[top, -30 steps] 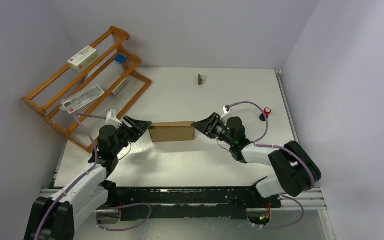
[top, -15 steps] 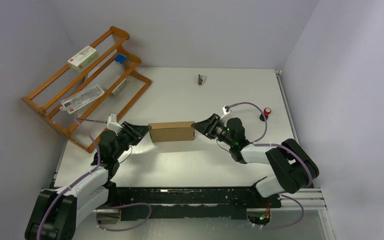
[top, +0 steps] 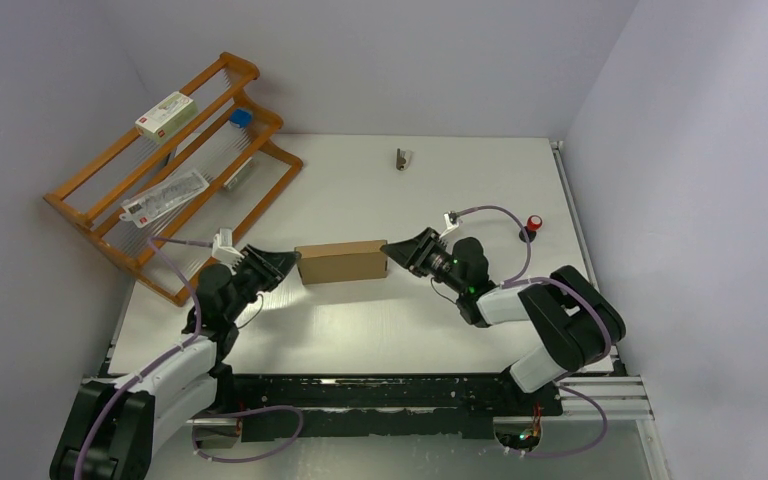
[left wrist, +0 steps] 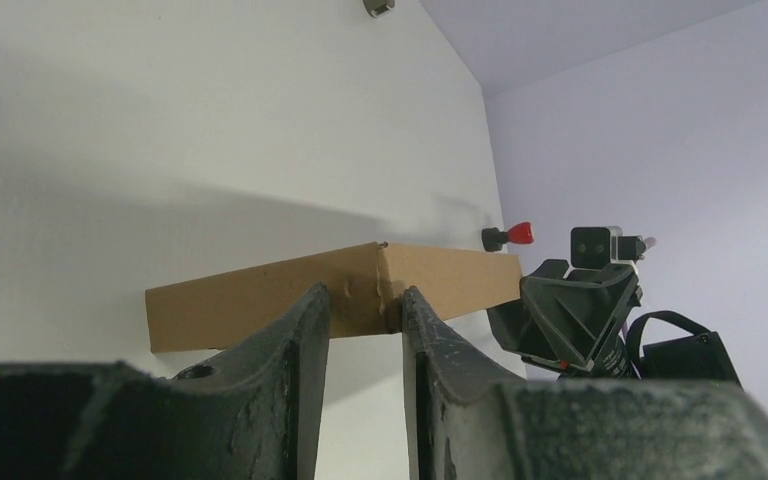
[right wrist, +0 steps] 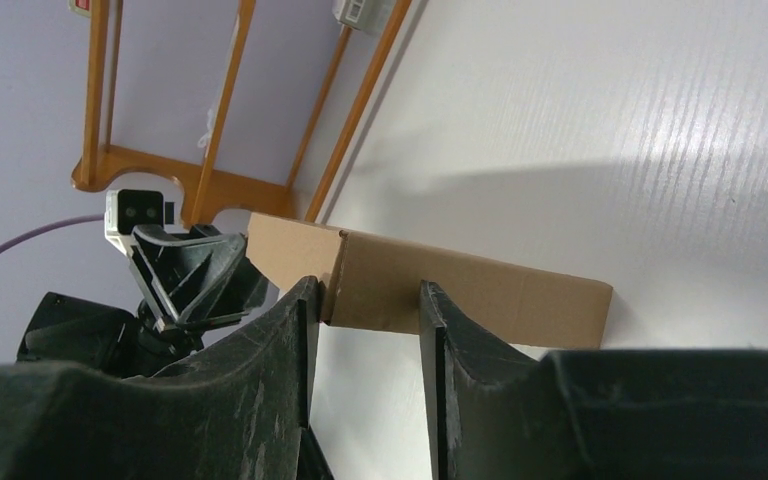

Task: Fold the paper box

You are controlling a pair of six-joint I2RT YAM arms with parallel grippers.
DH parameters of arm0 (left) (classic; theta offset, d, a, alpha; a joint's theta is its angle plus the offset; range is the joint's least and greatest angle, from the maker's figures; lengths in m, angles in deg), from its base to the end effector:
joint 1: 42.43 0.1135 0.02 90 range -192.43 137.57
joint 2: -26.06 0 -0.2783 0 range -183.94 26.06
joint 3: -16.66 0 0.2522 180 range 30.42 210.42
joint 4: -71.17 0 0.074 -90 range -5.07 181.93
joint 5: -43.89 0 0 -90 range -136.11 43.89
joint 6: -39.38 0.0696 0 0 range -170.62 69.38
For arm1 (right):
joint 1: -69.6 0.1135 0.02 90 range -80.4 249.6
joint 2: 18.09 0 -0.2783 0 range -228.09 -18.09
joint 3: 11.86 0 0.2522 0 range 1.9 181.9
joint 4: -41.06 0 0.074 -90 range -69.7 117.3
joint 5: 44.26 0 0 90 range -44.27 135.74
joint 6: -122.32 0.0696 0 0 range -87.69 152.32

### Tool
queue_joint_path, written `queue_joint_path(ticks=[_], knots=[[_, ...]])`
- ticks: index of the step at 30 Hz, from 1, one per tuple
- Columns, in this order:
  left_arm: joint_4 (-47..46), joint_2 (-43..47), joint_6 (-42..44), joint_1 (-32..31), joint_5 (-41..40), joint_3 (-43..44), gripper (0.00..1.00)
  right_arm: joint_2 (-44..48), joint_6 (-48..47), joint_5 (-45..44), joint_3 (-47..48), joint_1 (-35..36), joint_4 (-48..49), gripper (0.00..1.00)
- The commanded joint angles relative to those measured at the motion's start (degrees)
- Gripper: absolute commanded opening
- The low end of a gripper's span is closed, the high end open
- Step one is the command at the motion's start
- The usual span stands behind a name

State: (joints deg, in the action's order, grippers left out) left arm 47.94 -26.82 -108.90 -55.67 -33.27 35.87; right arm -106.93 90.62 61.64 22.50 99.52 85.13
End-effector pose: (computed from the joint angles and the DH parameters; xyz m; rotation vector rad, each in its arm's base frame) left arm 0.1926 -0.0612 0.1699 -0.5559 1.7993 -1.0835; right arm 0.2501 0.1659 0.1610 0.2570 1.9382 1.3208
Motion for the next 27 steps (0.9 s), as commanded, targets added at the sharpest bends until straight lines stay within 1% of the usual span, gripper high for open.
queue_joint_path(ticks=[1, 2, 6, 8, 9, 12, 13, 16, 18, 23, 27], knots=[[11.4, -2.2, 5.2, 0.8, -2.7, -4.0, 0.08, -6.3, -4.6, -2.9, -4.2, -0.3, -17.2, 0.2], [12.1, -1.9, 5.2, 0.8, -2.9, -3.7, 0.08, -6.3, -4.7, -2.6, -4.2, -0.2, -17.3, 0.19], [14.2, 1.3, 4.3, 1.7, -1.7, -1.7, 0.2, -4.2, -5.3, -1.6, -3.1, -0.3, -20.0, 0.18], [13.7, 2.8, 3.3, 2.6, -0.1, -0.6, 0.3, -2.8, -6.0, -1.7, -2.2, -0.3, -21.9, 0.18], [13.4, 3.5, 2.7, 3.0, 0.6, 0.0, 0.34, -2.2, -6.3, -1.9, -1.7, -0.3, -22.6, 0.18], [11.0, 3.0, 0.9, 4.4, 3.0, 1.4, 0.39, -1.7, -6.8, -1.7, -0.6, -0.2, -23.7, 0.18], [9.8, 2.3, 0.3, 4.8, 3.9, 1.6, 0.4, -1.8, -6.9, -1.5, -0.3, -0.2, -23.9, 0.19], [5.9, -1.3, -0.7, 5.4, 6.5, 1.5, 0.38, -2.4, -6.5, -0.5, 0.0, -0.2, -23.3, 0.19], [4.2, -3.7, -0.8, 5.5, 7.6, 1.0, 0.36, -2.8, -6.1, -0.1, -0.2, -0.3, -22.6, 0.2], [0.9, -6.6, -1.9, 6.4, 7.3, -2.6, 0.18, -3.6, -5.2, 0.1, -0.6, -0.3, -22.6, 0.19], [2.3, -6.2, -2.0, 7.8, 6.8, -4.5, 0.11, -2.9, -4.9, 1.2, -0.9, -0.3, -22.9, 0.17]])
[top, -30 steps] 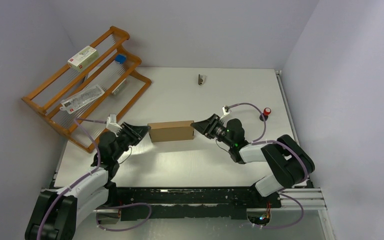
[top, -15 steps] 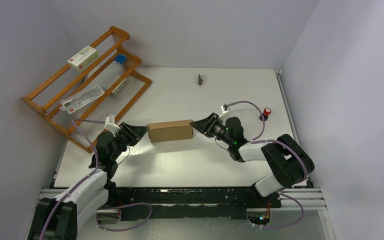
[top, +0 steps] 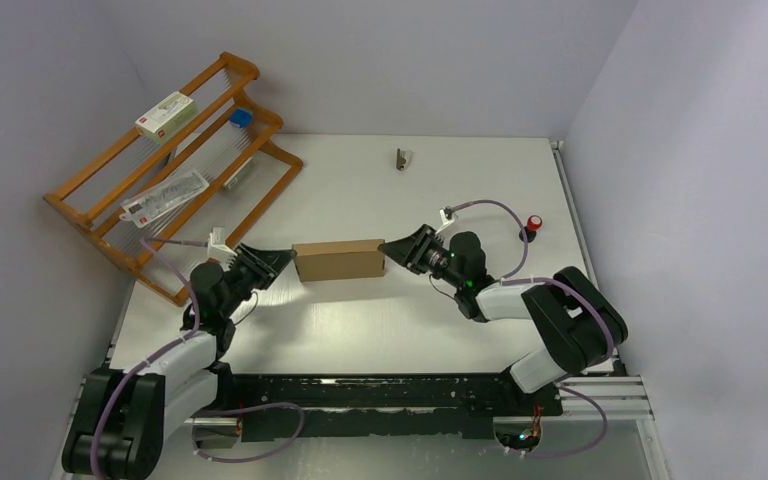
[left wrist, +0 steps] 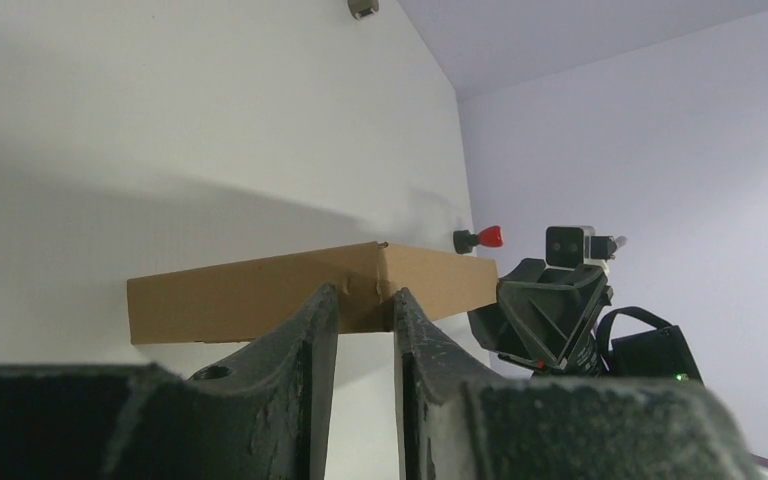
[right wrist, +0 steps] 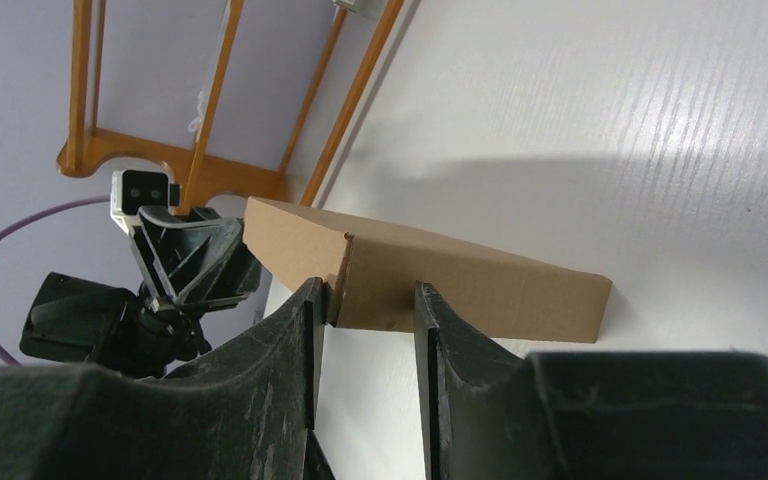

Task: Fold the paper box

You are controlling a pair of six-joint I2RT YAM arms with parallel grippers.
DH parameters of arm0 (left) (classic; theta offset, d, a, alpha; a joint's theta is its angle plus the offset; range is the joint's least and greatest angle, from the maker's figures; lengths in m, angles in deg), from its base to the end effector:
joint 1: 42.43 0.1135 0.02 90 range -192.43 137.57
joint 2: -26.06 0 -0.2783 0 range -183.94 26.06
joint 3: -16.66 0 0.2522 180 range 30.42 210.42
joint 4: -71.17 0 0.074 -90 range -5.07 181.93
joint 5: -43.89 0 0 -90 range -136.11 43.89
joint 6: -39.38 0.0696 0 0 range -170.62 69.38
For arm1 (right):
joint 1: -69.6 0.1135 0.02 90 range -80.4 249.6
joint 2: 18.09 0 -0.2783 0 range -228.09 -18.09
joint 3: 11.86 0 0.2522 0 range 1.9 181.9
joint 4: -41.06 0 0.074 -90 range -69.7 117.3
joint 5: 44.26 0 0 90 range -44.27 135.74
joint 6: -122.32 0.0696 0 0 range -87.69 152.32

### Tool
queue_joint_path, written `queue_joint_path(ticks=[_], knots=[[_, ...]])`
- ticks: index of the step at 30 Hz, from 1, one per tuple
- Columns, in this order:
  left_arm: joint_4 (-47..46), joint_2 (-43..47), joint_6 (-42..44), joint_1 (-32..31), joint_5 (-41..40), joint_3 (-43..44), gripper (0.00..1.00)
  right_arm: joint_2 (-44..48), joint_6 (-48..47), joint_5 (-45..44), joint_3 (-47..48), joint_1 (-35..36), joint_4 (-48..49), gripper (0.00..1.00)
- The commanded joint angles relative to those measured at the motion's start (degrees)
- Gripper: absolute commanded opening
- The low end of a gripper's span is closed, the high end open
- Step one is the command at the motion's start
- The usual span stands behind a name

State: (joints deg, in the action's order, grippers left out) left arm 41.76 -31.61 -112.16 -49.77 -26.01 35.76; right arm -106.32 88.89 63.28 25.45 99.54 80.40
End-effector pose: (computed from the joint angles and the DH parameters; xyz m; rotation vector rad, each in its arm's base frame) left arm 0.2012 -0.0500 0.1692 -0.5949 1.7763 -1.1629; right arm 0.2563 0.1718 0.1677 0.2114 1.9651 1.3166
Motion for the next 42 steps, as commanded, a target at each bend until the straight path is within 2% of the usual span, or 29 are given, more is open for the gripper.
queue_joint_path(ticks=[1, 3, 9, 15, 19, 25, 29, 32, 35, 38, 42], knots=[[9.1, -0.9, 1.7, 2.2, -0.5, -4.4, 0.11, -2.9, -3.3, 0.0, -3.8, -0.5, -18.0, 0.17], [10.8, 0.1, 3.3, 2.3, -0.5, -3.4, 0.11, -1.4, -3.4, 1.2, -3.7, -0.7, -16.8, 0.17], [17.3, 3.0, 7.6, 2.3, -0.6, 0.0, 0.11, 0.5, -0.7, 7.2, -1.3, -3.0, -14.6, 0.39], [18.6, 3.9, 8.7, 2.3, 0.2, 0.9, 0.11, -0.3, 1.1, 10.3, 1.2, -4.9, -13.2, 0.43], [16.6, 2.4, 7.8, 2.3, 1.0, 0.4, 0.11, -3.2, 3.5, 12.4, 0.4, -6.2, -10.2, 0.37], [12.7, -0.4, 5.2, 2.4, 2.6, -0.2, 0.1, -9.3, 7.7, 16.4, -2.2, -8.0, -4.8, 0.19], [11.7, -2.1, 4.3, 2.7, 3.4, 0.8, 0.12, -10.3, 7.1, 16.9, -1.9, -8.2, -6.4, 0.14], [11.2, -2.6, 3.3, 2.8, 3.8, 1.7, 0.19, -8.9, 5.2, 17.1, -0.6, -8.2, -8.9, 0.14], [12.1, -2.0, 3.0, 2.9, 4.2, 3.5, 0.34, -6.7, 2.8, 17.1, 1.8, -8.3, -12.7, 0.18], [15.1, -0.3, 3.7, 3.0, 3.0, 6.2, 0.45, -4.8, 1.0, 17.6, 4.3, -8.4, -16.2, 0.29], [18.1, 0.6, 5.2, 3.2, 2.8, 9.3, 0.51, -2.6, -0.9, 17.8, 7.2, -8.4, -19.9, 0.47]])
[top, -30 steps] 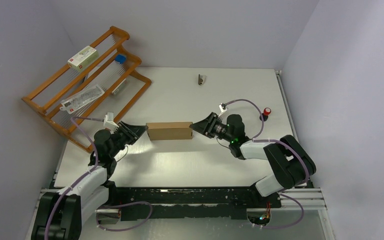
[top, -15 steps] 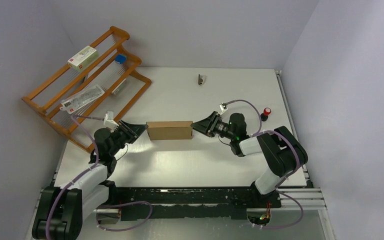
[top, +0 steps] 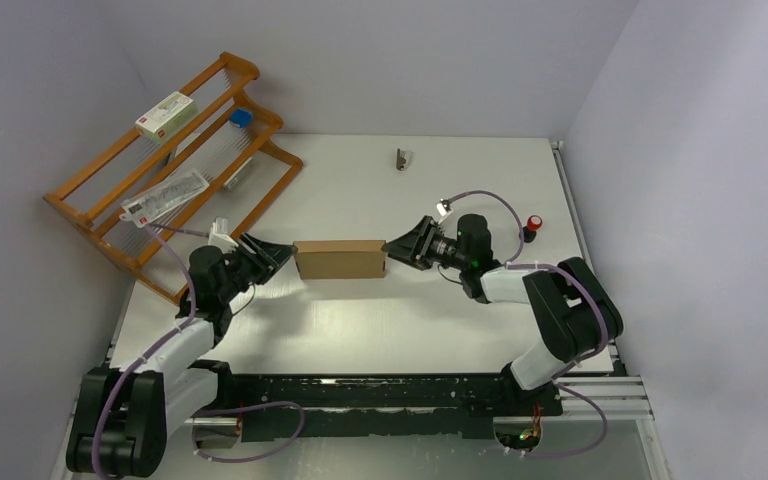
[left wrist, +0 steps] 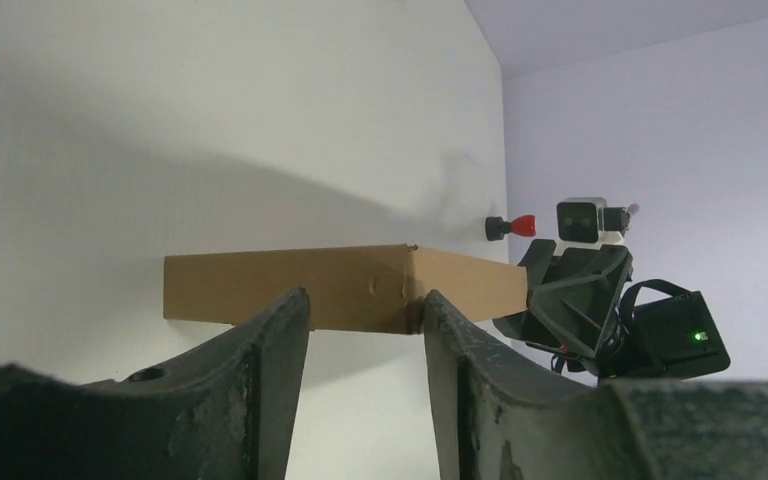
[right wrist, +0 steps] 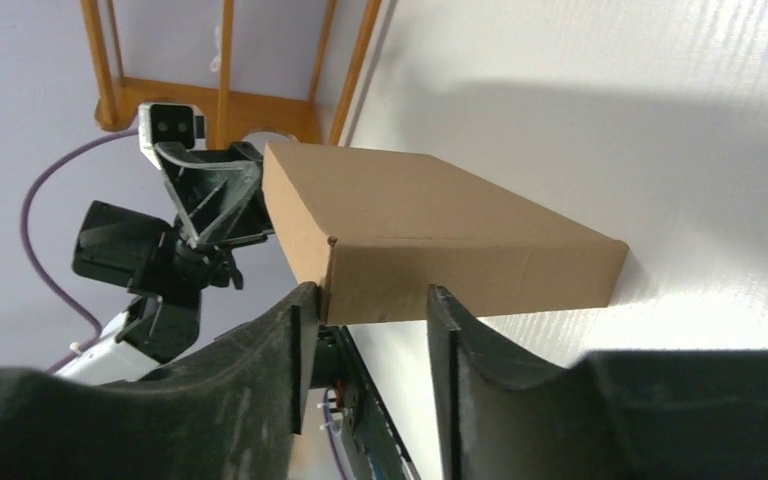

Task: Fold the paper box

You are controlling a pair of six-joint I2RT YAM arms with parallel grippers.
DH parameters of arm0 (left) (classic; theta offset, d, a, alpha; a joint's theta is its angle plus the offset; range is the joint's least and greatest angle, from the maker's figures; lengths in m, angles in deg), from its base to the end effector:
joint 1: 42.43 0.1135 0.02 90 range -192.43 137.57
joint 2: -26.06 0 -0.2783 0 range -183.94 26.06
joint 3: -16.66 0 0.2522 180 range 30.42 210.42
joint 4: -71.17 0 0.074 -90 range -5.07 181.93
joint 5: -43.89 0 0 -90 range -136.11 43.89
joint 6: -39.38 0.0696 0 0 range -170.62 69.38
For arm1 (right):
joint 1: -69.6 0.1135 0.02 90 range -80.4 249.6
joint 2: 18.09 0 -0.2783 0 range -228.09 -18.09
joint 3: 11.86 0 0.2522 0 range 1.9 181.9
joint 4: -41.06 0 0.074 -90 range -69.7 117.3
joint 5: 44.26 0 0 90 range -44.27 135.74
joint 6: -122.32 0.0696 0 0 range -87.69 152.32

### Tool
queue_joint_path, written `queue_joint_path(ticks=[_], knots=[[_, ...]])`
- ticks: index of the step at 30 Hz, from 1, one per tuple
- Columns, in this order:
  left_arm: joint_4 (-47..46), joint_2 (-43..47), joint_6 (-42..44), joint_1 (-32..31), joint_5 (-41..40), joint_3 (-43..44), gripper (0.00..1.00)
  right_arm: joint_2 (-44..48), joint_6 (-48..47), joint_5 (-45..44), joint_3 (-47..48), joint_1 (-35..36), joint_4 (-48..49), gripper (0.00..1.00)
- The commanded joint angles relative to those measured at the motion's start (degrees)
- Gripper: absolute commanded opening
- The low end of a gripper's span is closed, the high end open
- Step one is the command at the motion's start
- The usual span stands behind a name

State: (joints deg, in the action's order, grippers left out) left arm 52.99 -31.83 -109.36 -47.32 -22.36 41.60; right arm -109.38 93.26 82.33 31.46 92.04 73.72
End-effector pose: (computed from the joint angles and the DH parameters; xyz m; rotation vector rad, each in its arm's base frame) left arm 0.2137 -0.0464 0.1769 -0.5987 1.8735 -1.1356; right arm 0.2803 0.1606 0.1701 0.1867 2.0959 1.5392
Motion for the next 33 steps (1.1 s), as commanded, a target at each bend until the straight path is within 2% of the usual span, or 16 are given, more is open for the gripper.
queue_joint_path(ticks=[1, 8, 13, 16, 19, 21, 26, 33], knots=[[7.4, 1.0, 2.9, 0.8, -0.7, 4.2, 0.53, 1.0, -5.9, -1.3, 1.9, -1.1, -14.3, 0.52], [14.2, 4.0, 7.4, 1.1, 0.8, 10.5, 0.62, 5.1, -13.2, -0.9, 6.6, -2.0, -22.9, 0.73], [28.1, 6.0, 20.0, 1.1, -1.7, 19.0, 0.67, 8.7, -27.2, -2.4, 12.8, -2.1, -35.0, 0.92], [38.1, 6.4, 30.0, 1.1, -4.7, 26.0, 0.71, 10.9, -36.6, -2.7, 17.1, -2.1, -41.1, 0.99], [46.8, 6.5, 39.7, 0.6, -8.8, 33.2, 0.74, 12.6, -43.8, -1.3, 20.3, -1.9, -44.5, 1.0], [48.8, 7.1, 43.5, -1.8, -13.6, 35.1, 0.76, 12.8, -47.5, -1.0, 22.5, -1.3, -46.2, 1.0], [47.8, 9.4, 45.6, -4.9, -17.5, 32.5, 0.94, 11.9, -61.0, -1.5, 28.8, 4.5, -53.0, 1.0], [50.9, 12.8, 48.4, -7.5, -25.5, 31.5, 0.97, 5.0, -80.0, -7.1, 42.5, 14.7, -68.5, 1.0]])
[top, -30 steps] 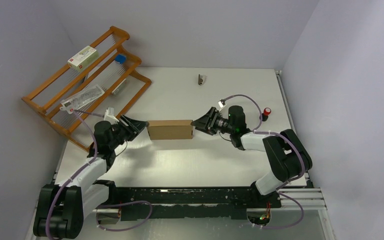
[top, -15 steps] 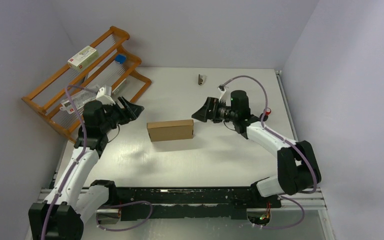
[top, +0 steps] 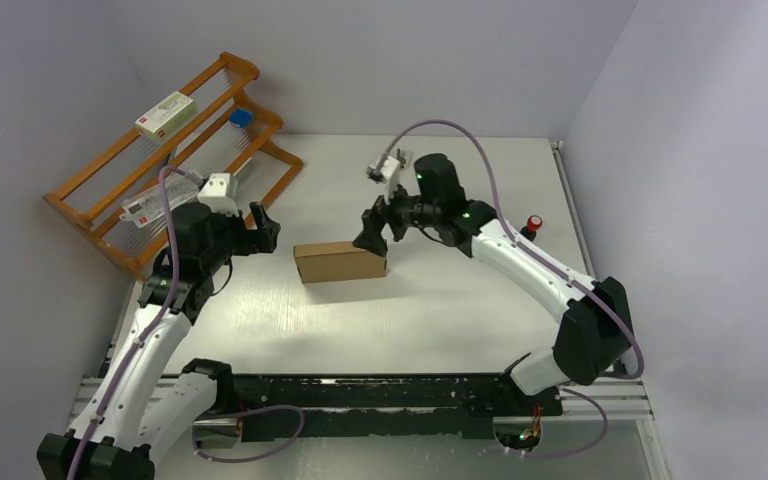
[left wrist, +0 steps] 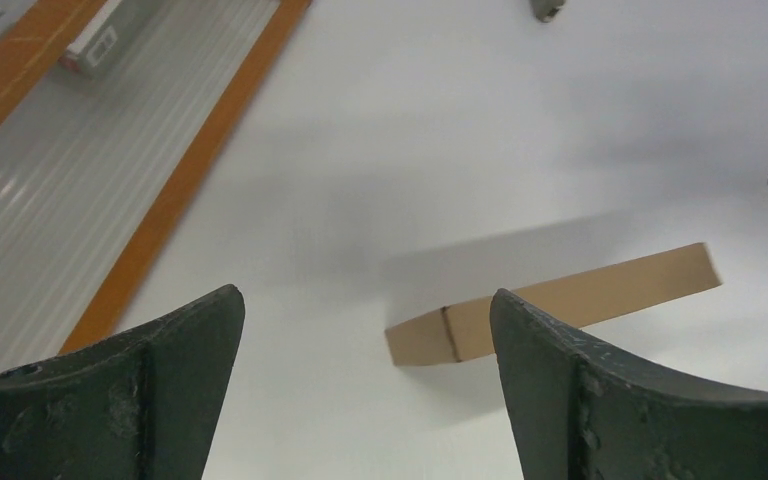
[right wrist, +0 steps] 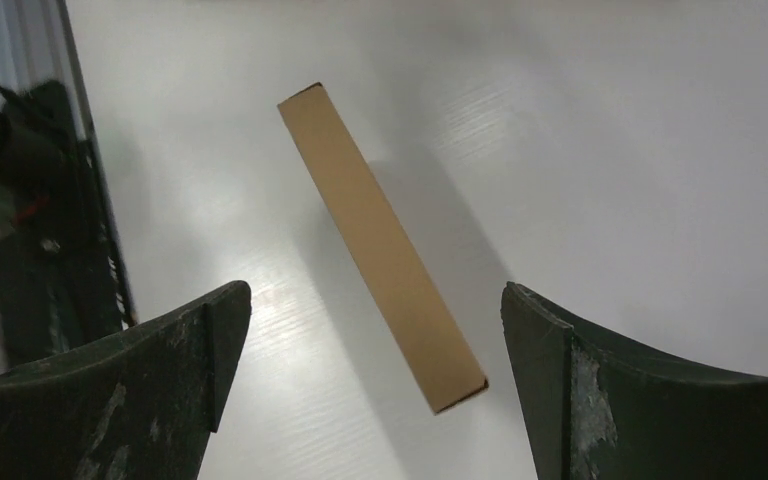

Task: Fold the paper box

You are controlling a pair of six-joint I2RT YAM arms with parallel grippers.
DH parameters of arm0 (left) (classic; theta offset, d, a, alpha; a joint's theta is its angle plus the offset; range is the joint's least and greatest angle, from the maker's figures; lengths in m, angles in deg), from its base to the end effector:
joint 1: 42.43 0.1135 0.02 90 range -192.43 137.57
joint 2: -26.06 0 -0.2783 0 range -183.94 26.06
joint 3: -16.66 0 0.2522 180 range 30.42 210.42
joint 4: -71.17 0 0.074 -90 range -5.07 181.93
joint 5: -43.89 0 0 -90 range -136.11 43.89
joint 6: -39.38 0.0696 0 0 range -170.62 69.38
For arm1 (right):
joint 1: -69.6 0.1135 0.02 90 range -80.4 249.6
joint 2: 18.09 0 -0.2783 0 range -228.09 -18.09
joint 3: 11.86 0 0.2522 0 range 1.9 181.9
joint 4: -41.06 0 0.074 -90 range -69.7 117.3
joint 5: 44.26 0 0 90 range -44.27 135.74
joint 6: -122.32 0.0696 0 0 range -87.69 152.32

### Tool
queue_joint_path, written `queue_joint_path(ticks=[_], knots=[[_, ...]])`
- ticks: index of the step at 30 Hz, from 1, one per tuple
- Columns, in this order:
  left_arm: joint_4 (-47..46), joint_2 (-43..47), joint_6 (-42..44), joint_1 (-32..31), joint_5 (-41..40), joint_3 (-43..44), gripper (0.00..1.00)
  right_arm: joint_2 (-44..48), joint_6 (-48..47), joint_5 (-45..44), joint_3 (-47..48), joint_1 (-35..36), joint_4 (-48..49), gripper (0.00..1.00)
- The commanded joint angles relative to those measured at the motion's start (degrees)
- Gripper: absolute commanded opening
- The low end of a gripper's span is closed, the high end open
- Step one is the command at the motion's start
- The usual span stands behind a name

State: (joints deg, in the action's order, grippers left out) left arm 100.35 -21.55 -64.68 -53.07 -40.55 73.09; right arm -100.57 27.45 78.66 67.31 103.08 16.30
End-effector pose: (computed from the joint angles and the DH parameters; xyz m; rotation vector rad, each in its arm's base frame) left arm 0.2110 -0.0465 0.3079 0.0076 1.9432 -0.3810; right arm 0.2729 0.2258 0.3125 -1.0230 1.8284 0.8965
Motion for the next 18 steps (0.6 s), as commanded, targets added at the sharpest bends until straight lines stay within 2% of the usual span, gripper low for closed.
queue_joint_path(ticks=[1, 5, 10, 14, 18], knots=[[4.1, 3.2, 4.0, -2.7, -9.2, 0.0, 0.97, -5.0, -16.4, -4.2, 8.1, 4.8, -13.0, 1.0], [4.4, 7.6, 4.8, -7.1, -18.7, -1.2, 0.97, -10.0, -23.5, -6.9, 12.8, 8.9, -17.6, 1.0], [4.3, 12.1, 5.0, -7.6, -24.7, -2.3, 0.97, -16.7, -28.9, -8.7, 19.0, 12.4, -22.9, 1.0], [4.5, 12.8, 4.6, -7.6, -25.2, -2.3, 0.97, -21.0, -30.7, -12.8, 21.0, 14.8, -22.1, 0.99], [4.4, 13.2, 4.6, -7.7, -25.4, -2.3, 0.97, -24.6, -32.5, -14.5, 24.2, 15.4, -23.4, 0.94]])
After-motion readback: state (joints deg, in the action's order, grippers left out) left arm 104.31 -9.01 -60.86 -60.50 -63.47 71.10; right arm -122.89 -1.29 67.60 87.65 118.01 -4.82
